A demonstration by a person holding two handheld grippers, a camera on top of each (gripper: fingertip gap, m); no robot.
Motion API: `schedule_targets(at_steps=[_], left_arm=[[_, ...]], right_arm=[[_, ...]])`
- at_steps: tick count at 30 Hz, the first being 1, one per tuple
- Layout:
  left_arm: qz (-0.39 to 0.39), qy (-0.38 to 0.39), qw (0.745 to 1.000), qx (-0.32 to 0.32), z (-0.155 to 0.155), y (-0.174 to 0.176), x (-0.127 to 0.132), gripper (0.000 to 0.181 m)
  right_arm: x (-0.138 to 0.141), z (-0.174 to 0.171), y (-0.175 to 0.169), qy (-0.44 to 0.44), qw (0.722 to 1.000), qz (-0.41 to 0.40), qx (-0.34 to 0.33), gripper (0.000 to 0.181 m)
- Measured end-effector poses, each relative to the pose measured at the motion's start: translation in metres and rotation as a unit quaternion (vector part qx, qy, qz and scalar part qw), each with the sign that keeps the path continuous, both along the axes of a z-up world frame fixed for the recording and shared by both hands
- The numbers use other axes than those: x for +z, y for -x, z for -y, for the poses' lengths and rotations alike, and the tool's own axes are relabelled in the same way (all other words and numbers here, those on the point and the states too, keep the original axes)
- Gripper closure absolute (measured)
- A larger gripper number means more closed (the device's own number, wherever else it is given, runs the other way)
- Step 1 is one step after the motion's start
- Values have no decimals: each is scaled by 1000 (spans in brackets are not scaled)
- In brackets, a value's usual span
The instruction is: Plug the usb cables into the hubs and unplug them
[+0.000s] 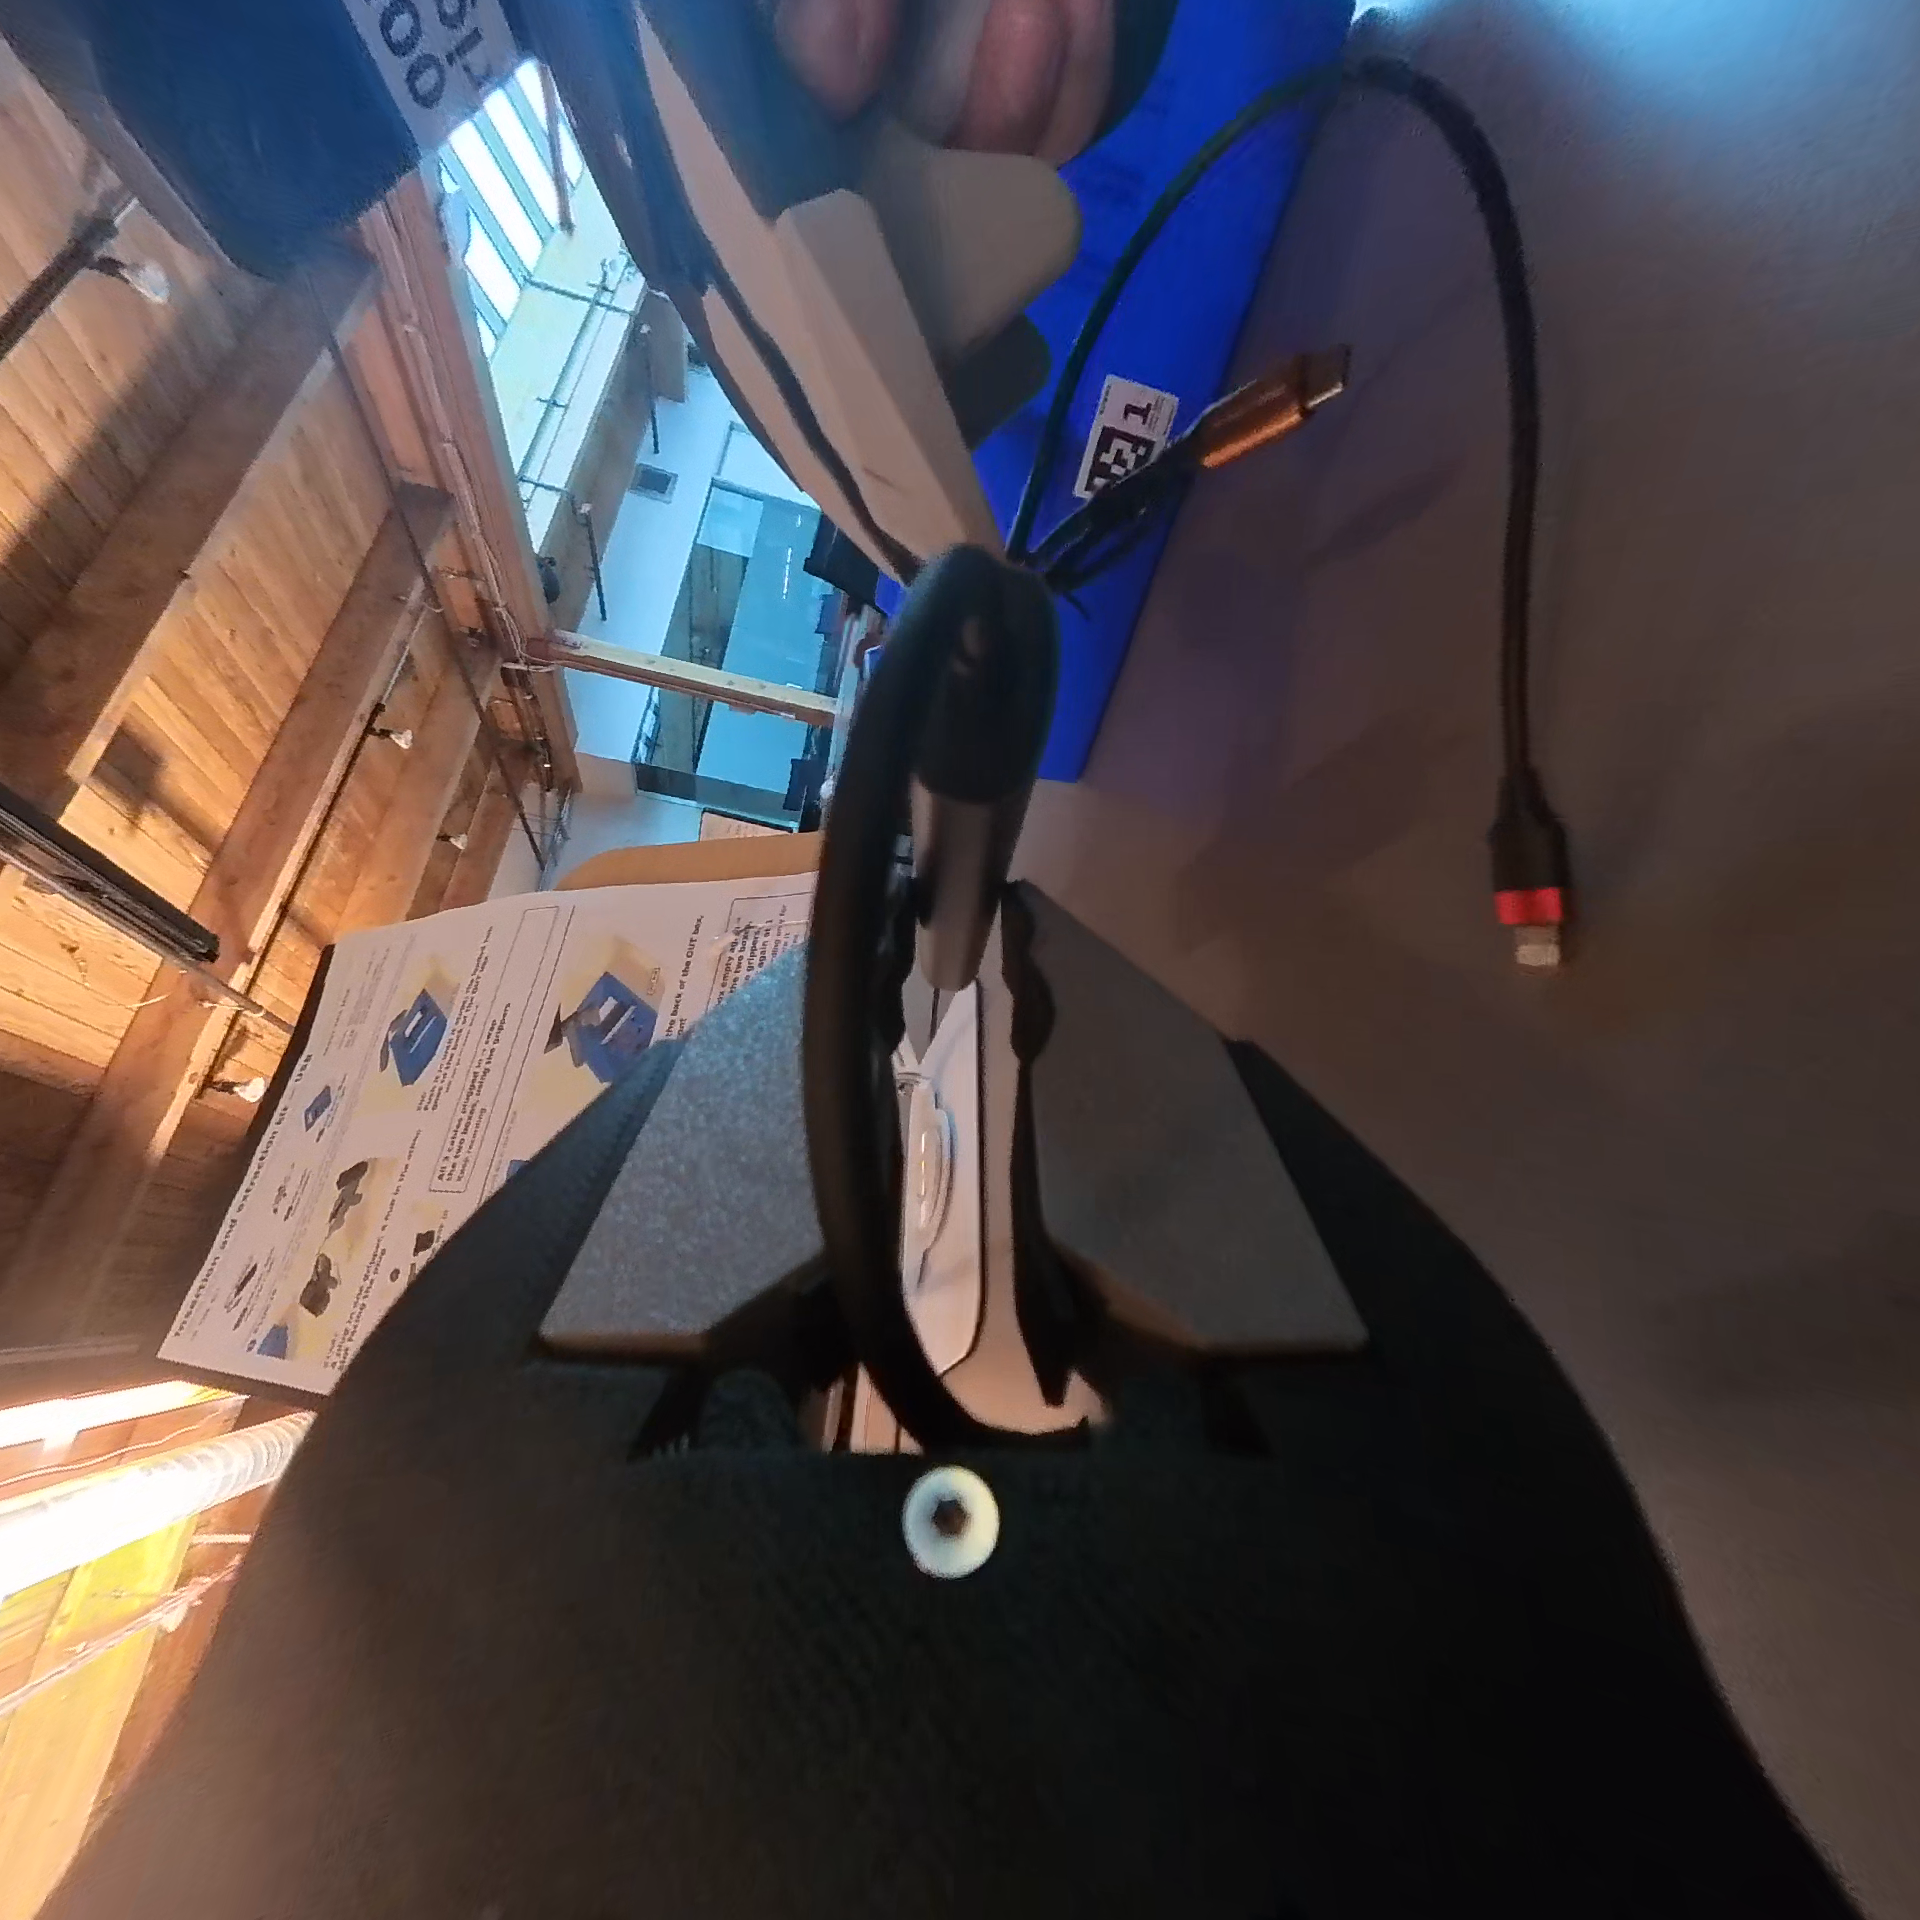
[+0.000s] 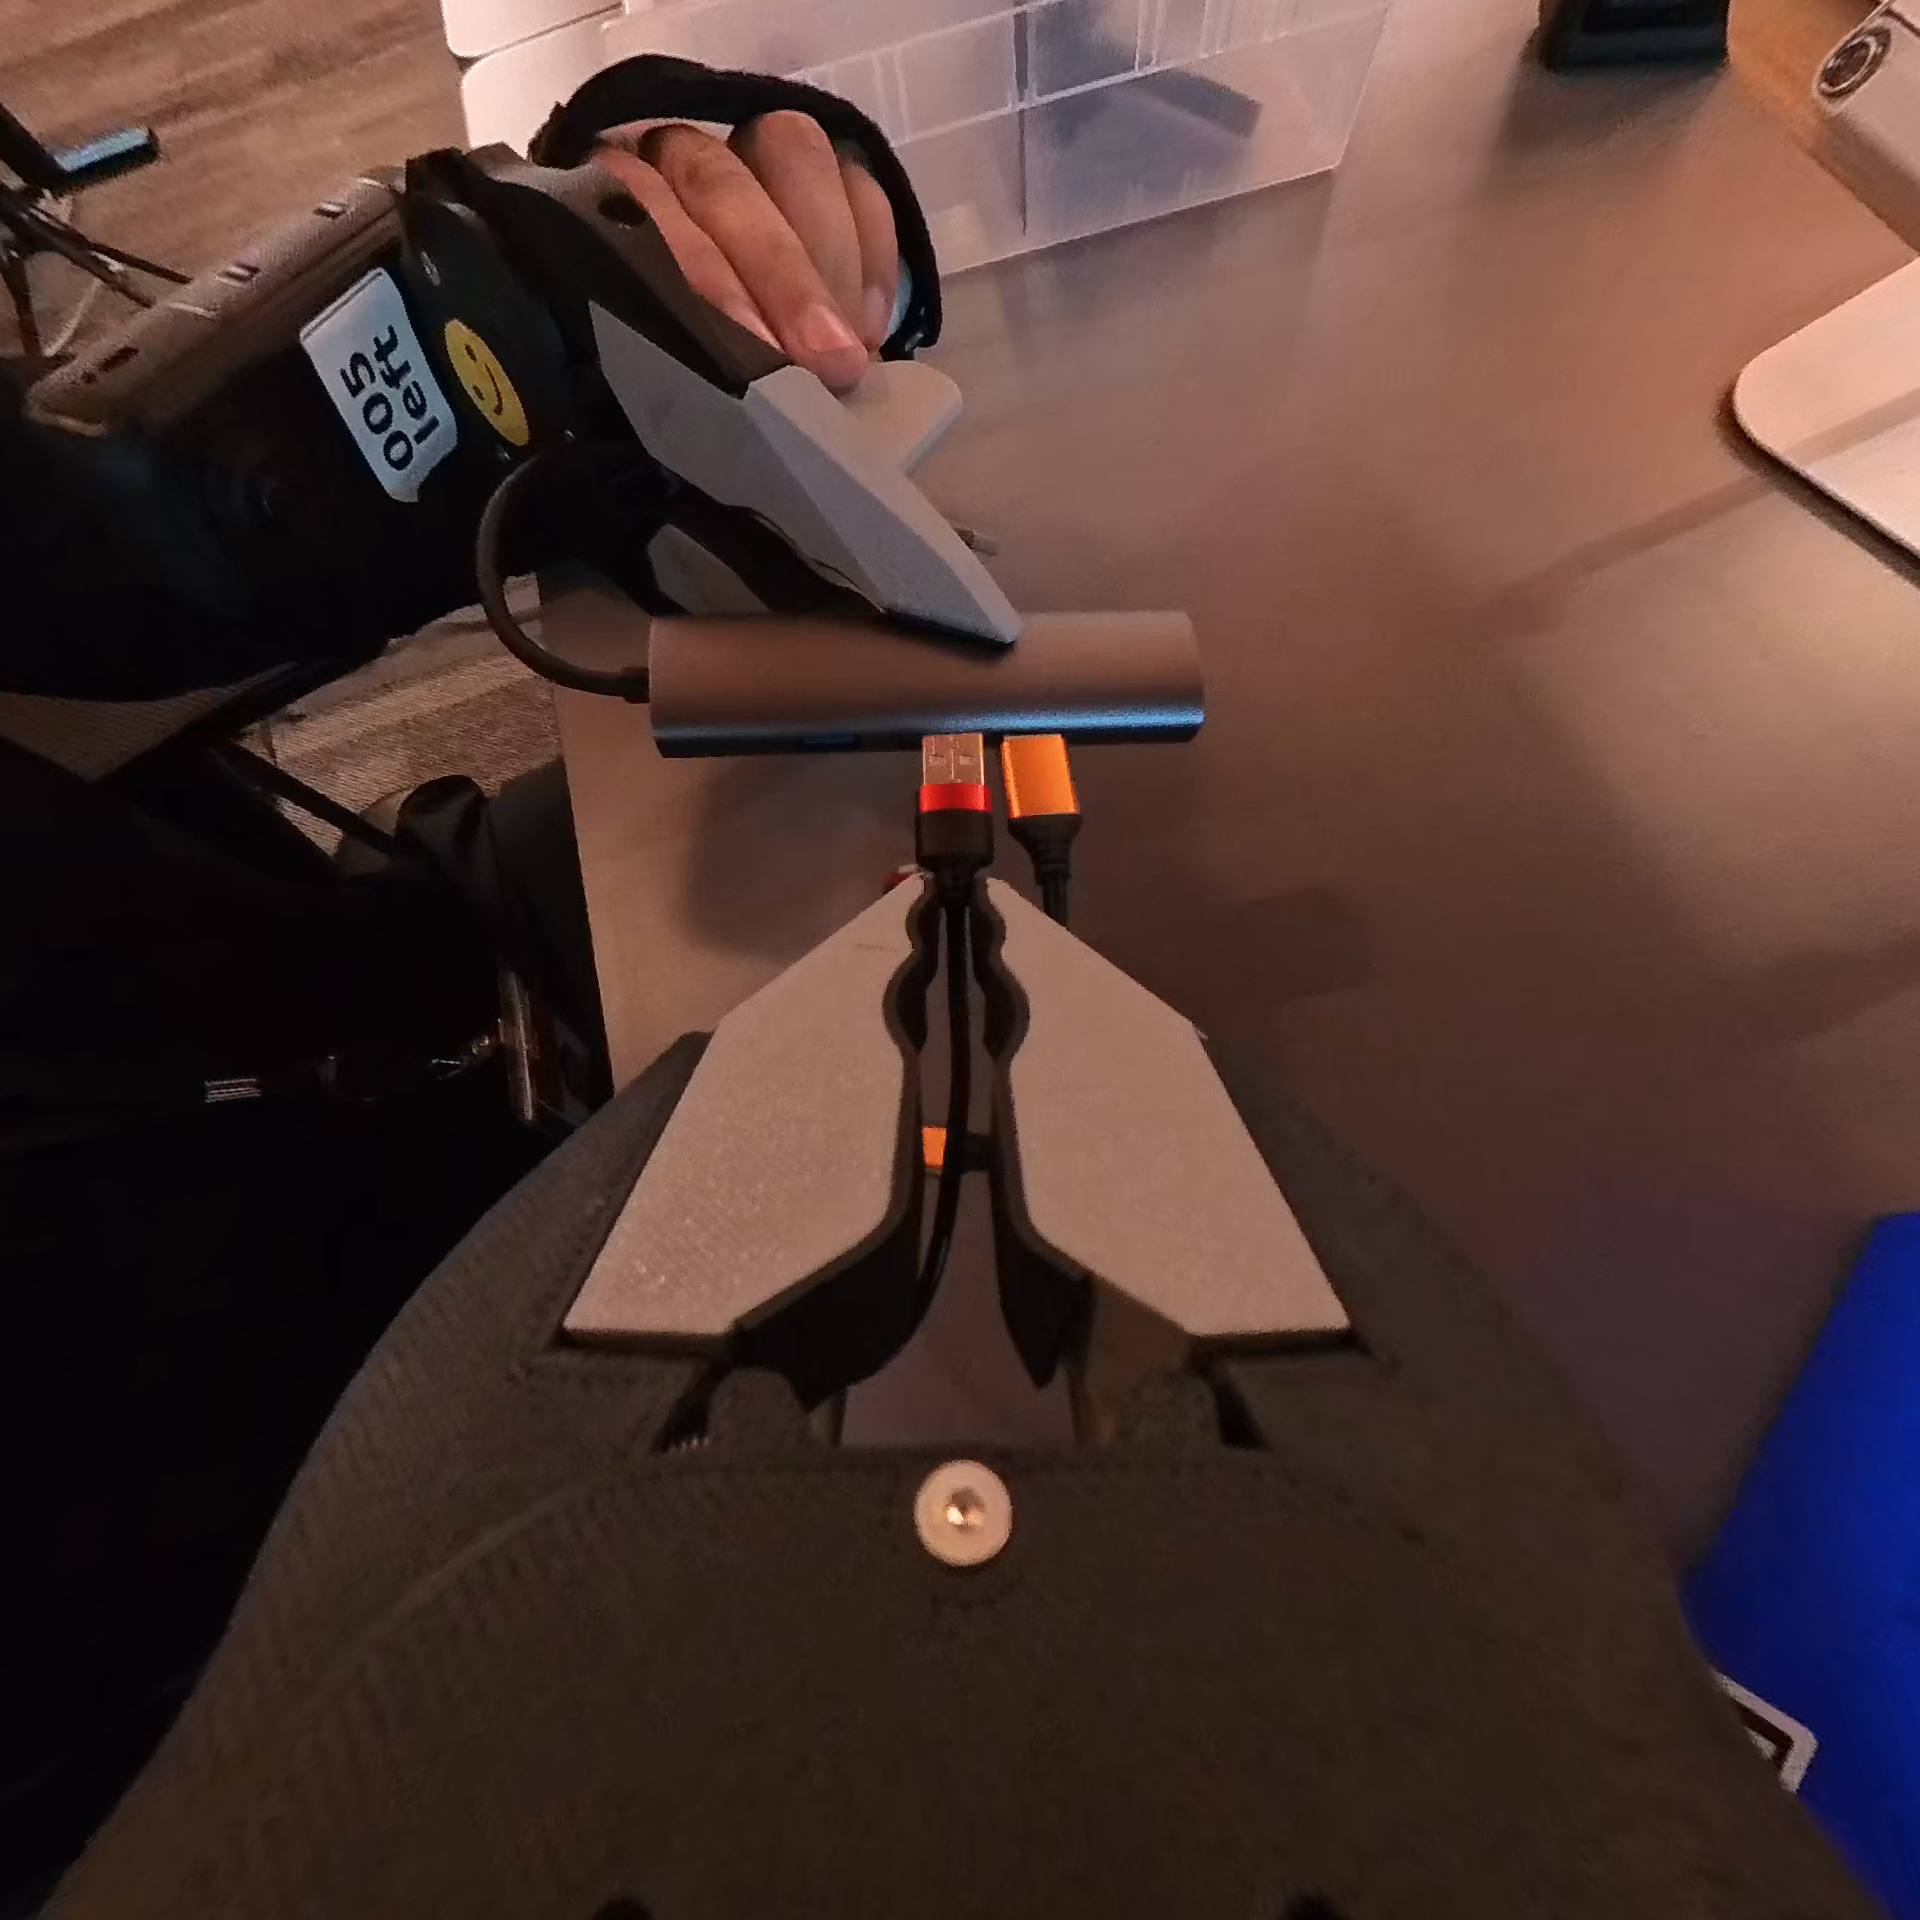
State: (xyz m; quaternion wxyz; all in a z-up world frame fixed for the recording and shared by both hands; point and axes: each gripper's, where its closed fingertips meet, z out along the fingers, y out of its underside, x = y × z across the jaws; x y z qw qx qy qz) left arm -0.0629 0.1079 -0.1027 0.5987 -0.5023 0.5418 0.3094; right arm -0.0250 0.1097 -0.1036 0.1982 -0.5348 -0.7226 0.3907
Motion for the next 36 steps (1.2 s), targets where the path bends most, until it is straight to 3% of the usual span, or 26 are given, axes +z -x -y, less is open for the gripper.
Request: schedule_targets(at_steps=[36], left_arm=[[-10, -7, 1000, 12, -1, 0, 0, 167]], right_arm=[[-3, 3, 1, 14, 1000, -4, 15, 179]])
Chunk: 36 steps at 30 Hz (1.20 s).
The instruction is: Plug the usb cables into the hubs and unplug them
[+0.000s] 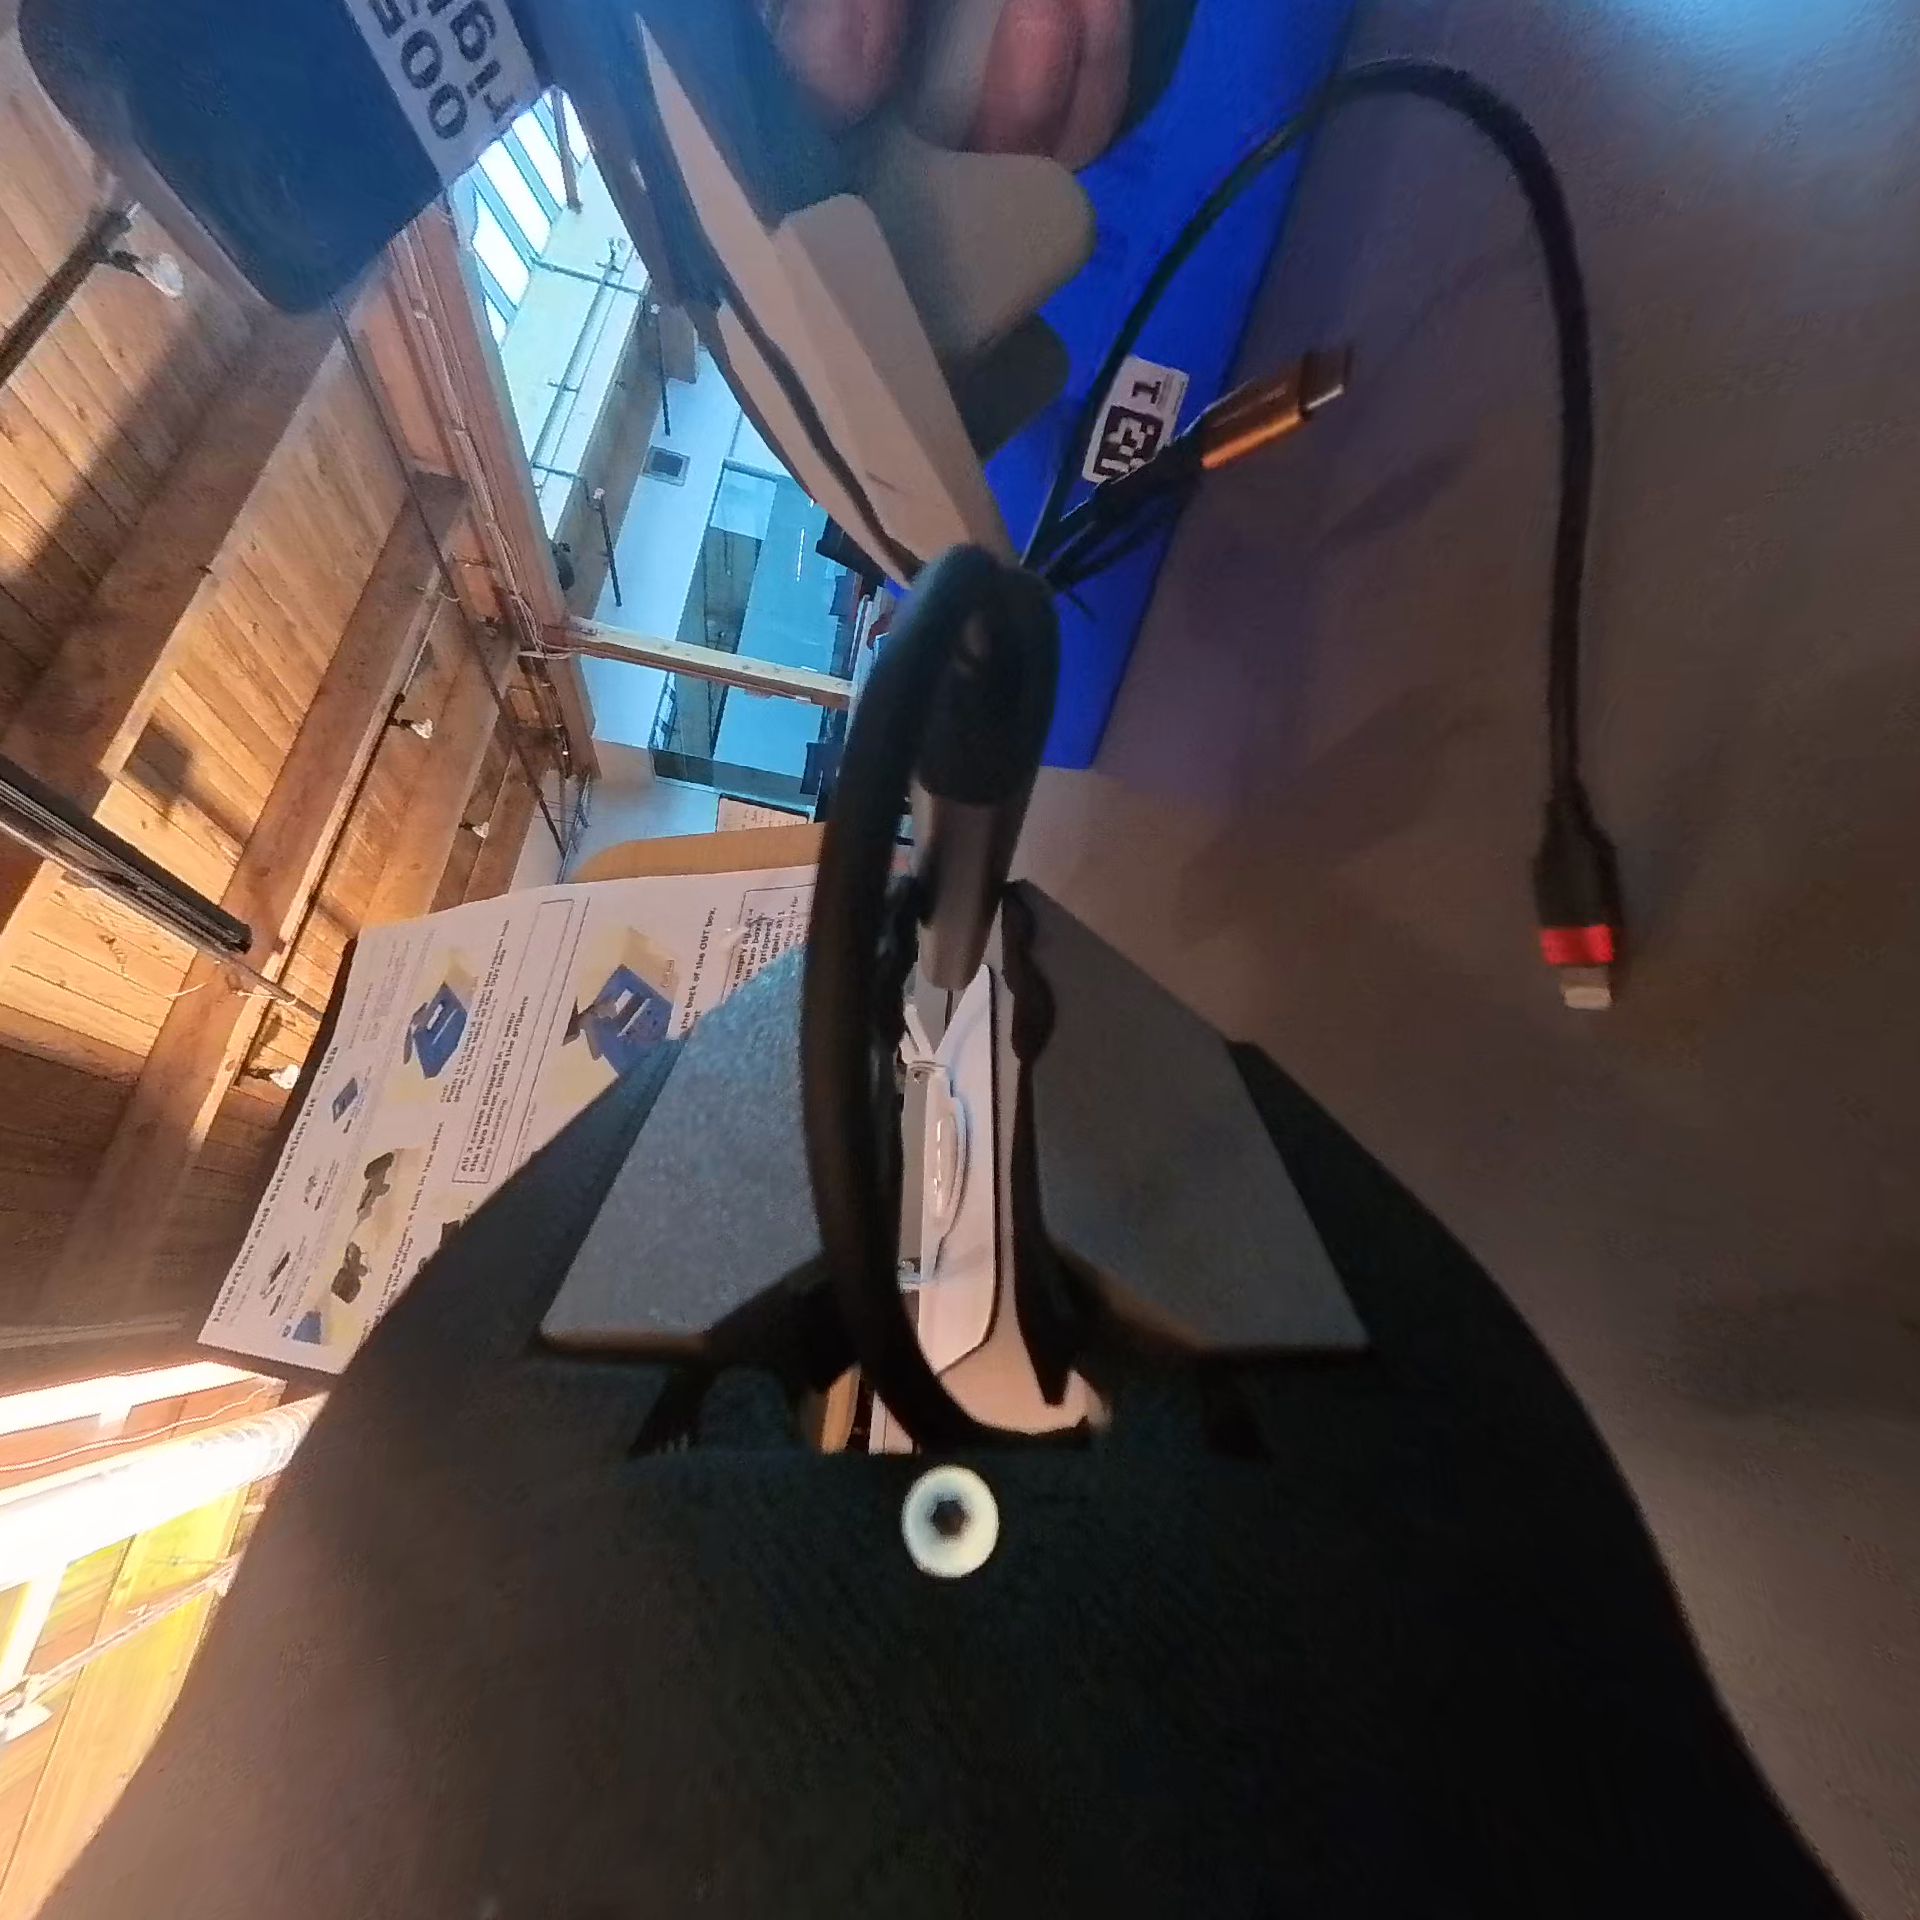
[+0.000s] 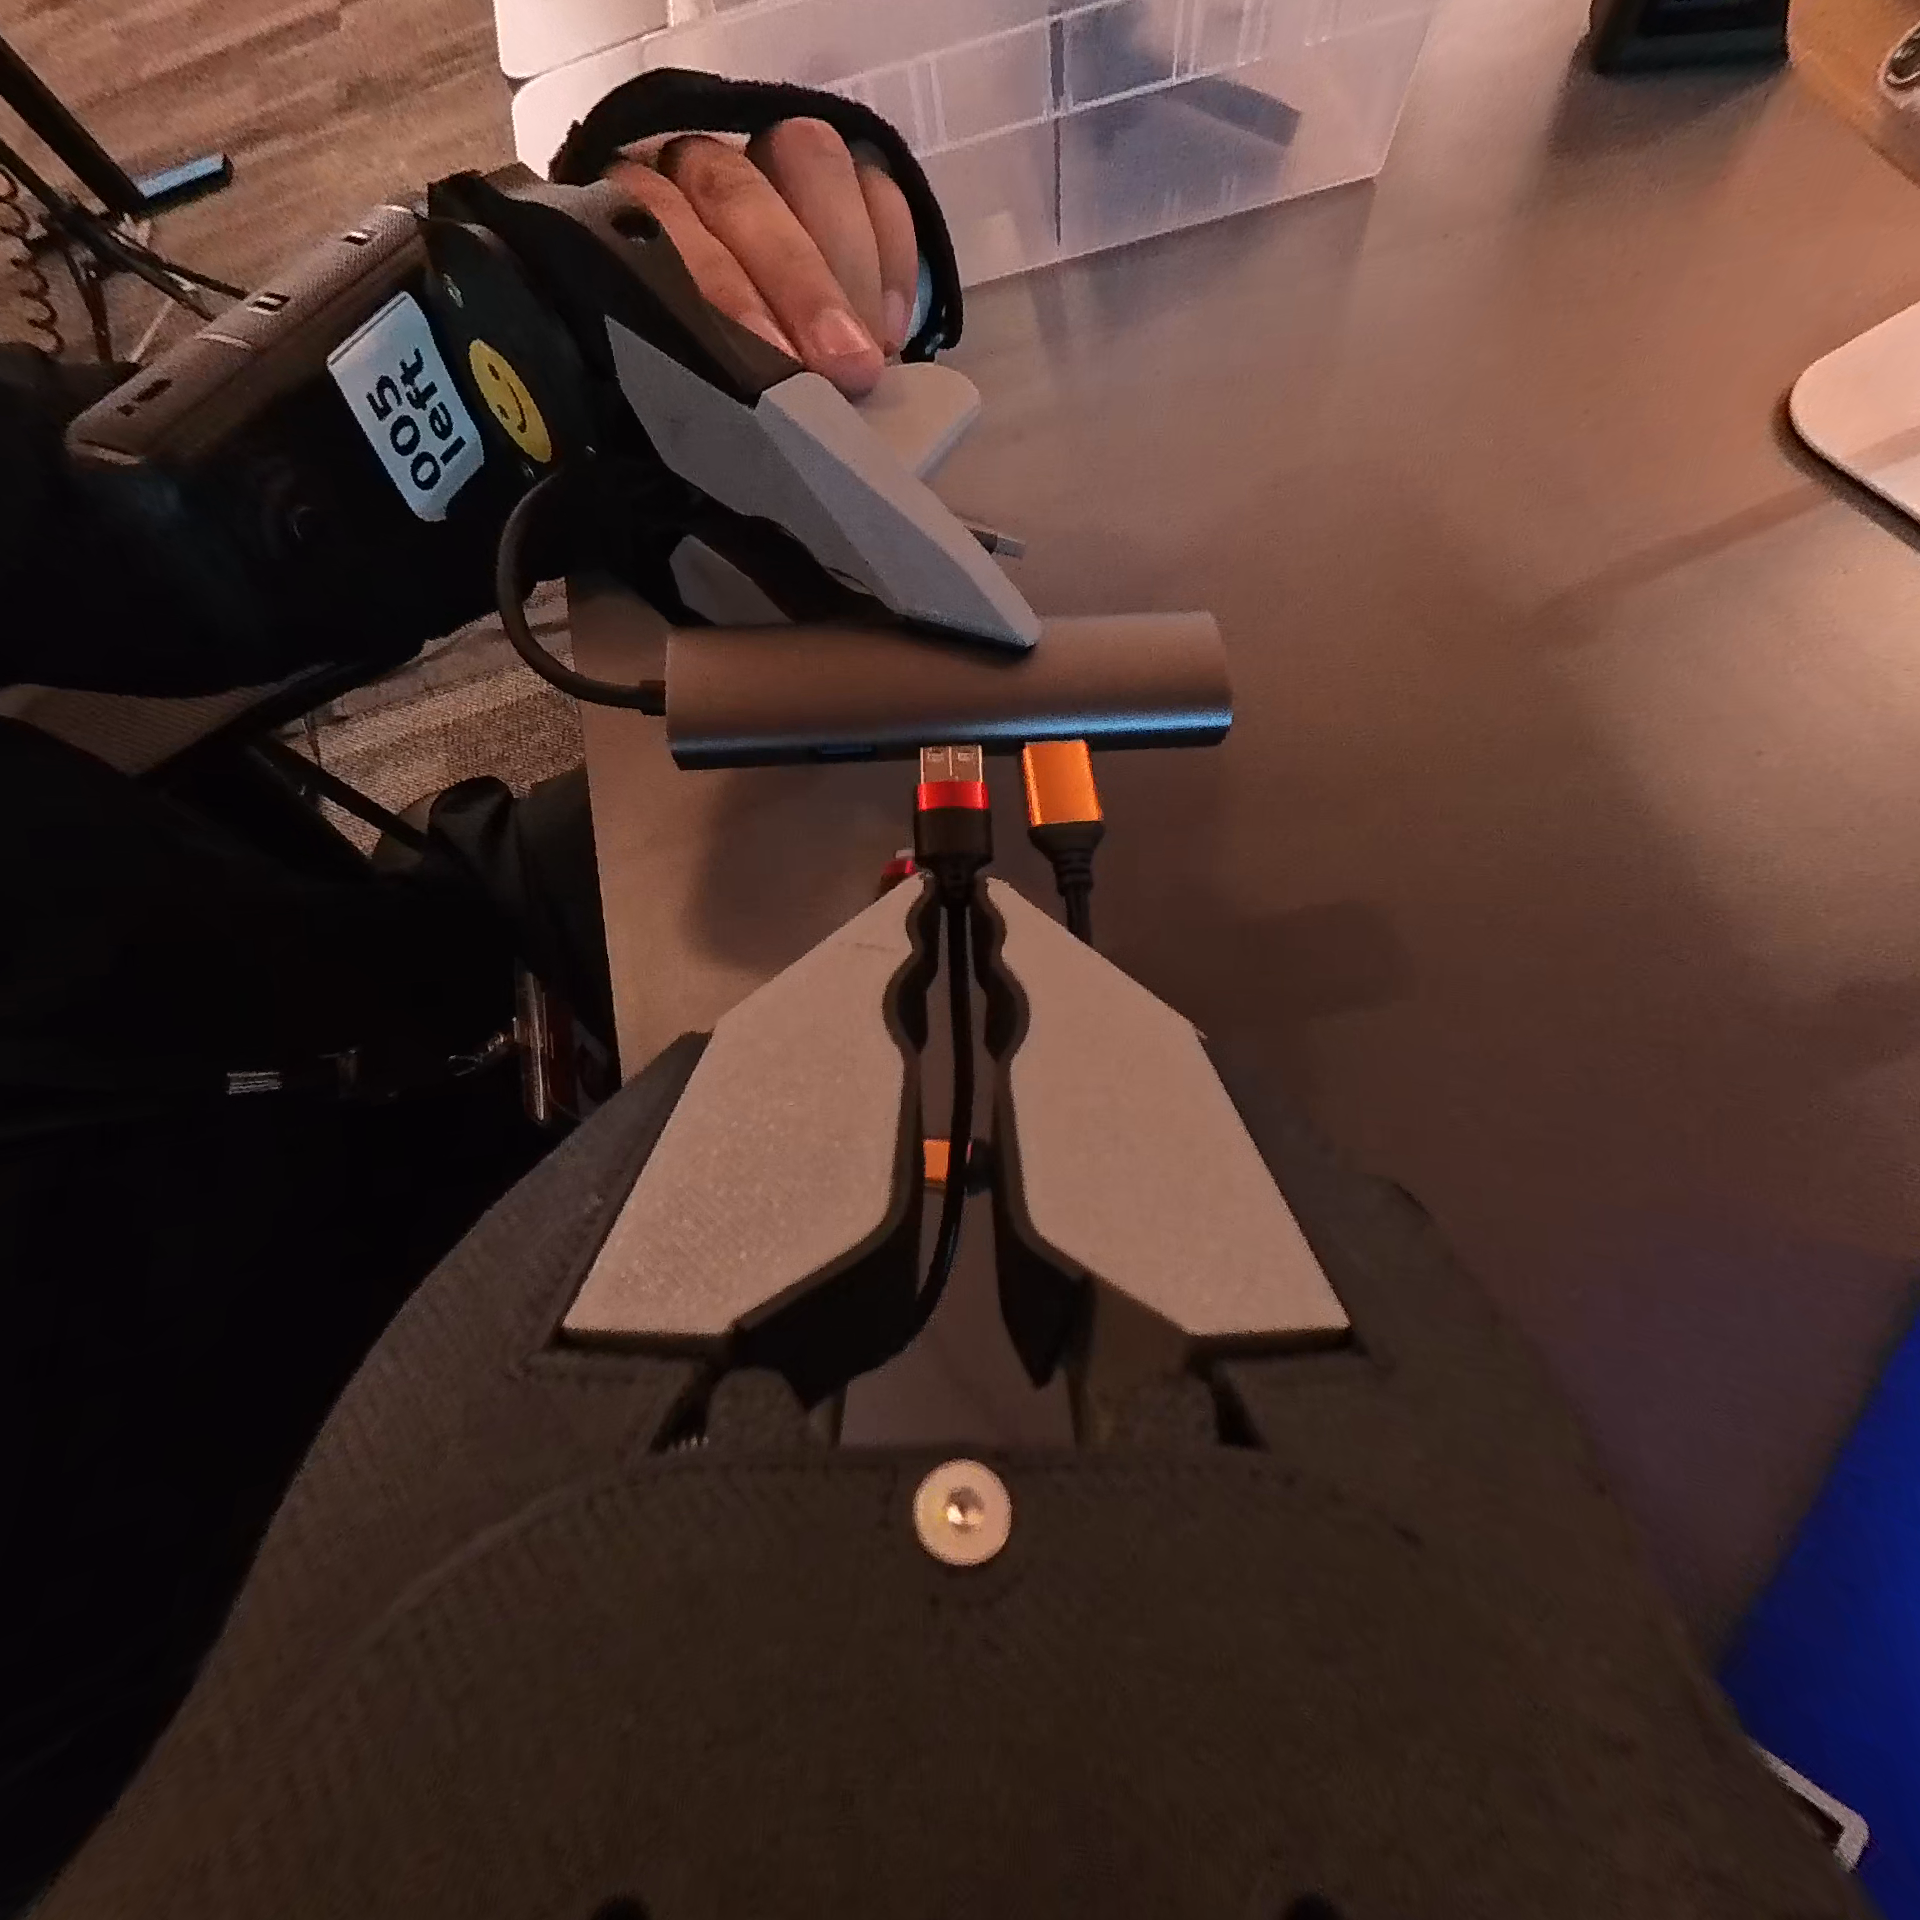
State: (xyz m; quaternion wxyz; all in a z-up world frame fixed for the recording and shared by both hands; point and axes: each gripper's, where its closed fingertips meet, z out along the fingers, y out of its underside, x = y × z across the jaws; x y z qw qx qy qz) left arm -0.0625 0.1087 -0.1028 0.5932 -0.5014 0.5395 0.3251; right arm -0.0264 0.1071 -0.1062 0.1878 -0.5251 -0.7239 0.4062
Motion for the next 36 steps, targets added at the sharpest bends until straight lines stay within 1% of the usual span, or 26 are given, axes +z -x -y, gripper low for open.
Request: schedule_targets(at_steps=[5, 11, 15, 19, 28, 36], left_arm=[[-13, -2, 1000, 26, -3, 2, -3, 168], [-16, 22, 1000, 16, -3, 1, -13, 168], [-31, 41, 999, 5, -2, -4, -25, 168], [-39, 53, 998, 18, -5, -3, -33, 168], [-23, 58, 997, 41, -5, 1, -35, 168], [-13, 73, 995, 73, -8, 8, -39, 167]], right_arm=[[-5, -4, 2, -13, 1000, 1, -2, 179], [-11, -5, 2, -34, 999, -18, 24, 179], [-14, -6, -1, -20, 998, -36, 45, 179], [-23, -10, -1, -19, 999, -29, 42, 179], [-23, -11, 4, 22, 997, -64, 42, 179], [-27, -8, 9, 47, 996, -68, 44, 179]])
